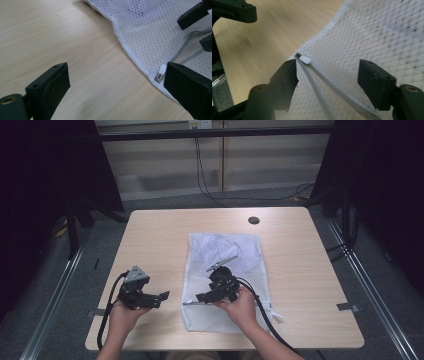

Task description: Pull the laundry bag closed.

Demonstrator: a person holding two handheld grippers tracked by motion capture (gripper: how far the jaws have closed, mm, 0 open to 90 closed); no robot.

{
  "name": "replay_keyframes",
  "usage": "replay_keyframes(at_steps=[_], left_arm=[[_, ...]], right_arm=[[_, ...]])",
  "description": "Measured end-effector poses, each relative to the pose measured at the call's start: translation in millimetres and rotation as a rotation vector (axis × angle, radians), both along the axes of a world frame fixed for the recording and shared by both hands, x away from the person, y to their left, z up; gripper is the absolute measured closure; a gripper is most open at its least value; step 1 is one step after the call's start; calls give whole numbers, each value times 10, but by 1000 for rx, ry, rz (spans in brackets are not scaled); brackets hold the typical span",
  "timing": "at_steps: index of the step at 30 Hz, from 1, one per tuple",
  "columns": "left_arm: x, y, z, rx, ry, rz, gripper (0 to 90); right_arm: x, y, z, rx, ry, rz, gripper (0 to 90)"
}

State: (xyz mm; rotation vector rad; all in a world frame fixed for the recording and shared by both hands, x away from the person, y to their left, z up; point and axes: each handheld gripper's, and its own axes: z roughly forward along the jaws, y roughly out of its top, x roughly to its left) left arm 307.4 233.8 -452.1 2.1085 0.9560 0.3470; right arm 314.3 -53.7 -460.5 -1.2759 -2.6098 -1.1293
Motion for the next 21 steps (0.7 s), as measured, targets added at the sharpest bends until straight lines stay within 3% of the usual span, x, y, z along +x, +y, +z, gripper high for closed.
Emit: replay_keyframes(at_steps=[9,21], left_arm=[[4,-6,-5,0,3,-1,64],[7,-6,-5,2,6,-3,64]], right_arm=[[12,69,-45,48,58,22,461],[38,178,-124,59,94,27,523]])
